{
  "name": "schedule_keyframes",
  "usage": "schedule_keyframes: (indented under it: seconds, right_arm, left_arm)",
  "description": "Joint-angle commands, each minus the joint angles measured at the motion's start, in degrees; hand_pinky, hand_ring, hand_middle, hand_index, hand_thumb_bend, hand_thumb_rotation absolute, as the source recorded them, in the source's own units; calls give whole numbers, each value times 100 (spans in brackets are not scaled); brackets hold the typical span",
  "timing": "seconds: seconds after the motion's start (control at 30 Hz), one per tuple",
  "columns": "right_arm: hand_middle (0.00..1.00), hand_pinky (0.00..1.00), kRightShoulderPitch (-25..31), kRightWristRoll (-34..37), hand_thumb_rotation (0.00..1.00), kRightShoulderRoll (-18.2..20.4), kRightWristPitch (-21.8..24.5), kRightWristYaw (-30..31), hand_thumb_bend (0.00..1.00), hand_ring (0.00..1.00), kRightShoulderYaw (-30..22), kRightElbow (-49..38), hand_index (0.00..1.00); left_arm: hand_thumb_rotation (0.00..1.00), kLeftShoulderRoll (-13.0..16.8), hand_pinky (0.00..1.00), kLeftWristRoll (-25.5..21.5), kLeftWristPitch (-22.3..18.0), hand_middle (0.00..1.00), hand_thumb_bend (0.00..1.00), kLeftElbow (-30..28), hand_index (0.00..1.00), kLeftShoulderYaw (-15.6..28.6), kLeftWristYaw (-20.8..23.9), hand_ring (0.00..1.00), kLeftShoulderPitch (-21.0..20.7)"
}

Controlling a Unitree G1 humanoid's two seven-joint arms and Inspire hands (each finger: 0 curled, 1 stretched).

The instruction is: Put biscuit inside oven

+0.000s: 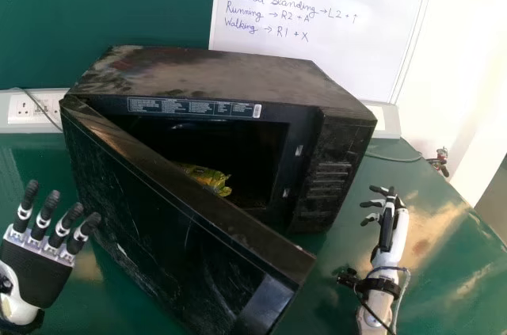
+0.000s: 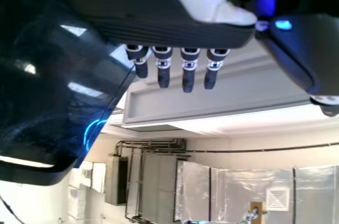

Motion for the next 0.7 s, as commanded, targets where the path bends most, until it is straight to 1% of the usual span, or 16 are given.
schedule_keyframes:
  seconds: [0.0, 0.03, 0.1, 0.2, 0.27, 0.33, 0.37, 0.43, 0.57, 0.6, 0.67]
  right_arm:
    - [34, 18, 370, -36, 100, 330, -34, -7, 57, 25, 59, 207, 54]
    - [34, 18, 367, -32, 100, 333, -29, -7, 57, 25, 57, 207, 54]
    - [34, 18, 367, -31, 100, 332, -30, 3, 57, 25, 58, 207, 55]
    - [34, 19, 367, -22, 100, 340, -29, 2, 56, 25, 54, 203, 54]
    - [34, 19, 364, 7, 100, 347, -20, 34, 57, 25, 42, 203, 54]
    - [34, 19, 365, 2, 100, 343, 1, 34, 58, 25, 44, 202, 55]
    - [34, 18, 365, -32, 100, 333, 6, 1, 58, 25, 57, 207, 54]
    - [34, 18, 365, -56, 100, 327, 6, -24, 58, 25, 66, 210, 54]
    - [34, 18, 357, -38, 100, 329, -3, -4, 59, 24, 64, 221, 54]
    - [34, 18, 356, -63, 100, 322, -7, -32, 58, 24, 74, 224, 54]
    - [34, 18, 358, -59, 100, 324, -17, -25, 58, 24, 74, 224, 54]
  left_arm:
    - [0, 115, 0, 53, 104, 51, 51, -97, 43, -92, 63, 16, 59]
    - [0, 169, 0, 115, 93, 51, 51, -115, 43, -121, 60, 16, 55]
    - [0, 276, 0, 422, -199, 51, 51, -128, 43, -175, -51, 13, -46]
    - [0, 259, 0, 752, -599, 49, 51, -51, 46, -244, -41, 13, -217]
    - [0, 255, 1, 1074, -1135, 47, 51, 42, 49, -324, -216, 14, -400]
    - [0, 371, 2, 1370, -1489, 46, 51, 81, 50, -430, -320, 15, -516]
    - [0, 422, 4, 1480, -1593, 48, 50, 99, 52, -468, -315, 28, -531]
    - [0, 467, 5, 1658, -1859, 47, 49, 146, 53, -530, -359, 35, -547]
    - [0, 584, 7, 1991, -2326, 46, 49, 295, 55, -690, -444, 37, -611]
    - [0, 599, 8, 2083, -2479, 46, 49, 293, 55, -728, -436, 37, -605]
    - [0, 634, 11, 2267, -2815, 48, 49, 275, 54, -805, -430, 38, -583]
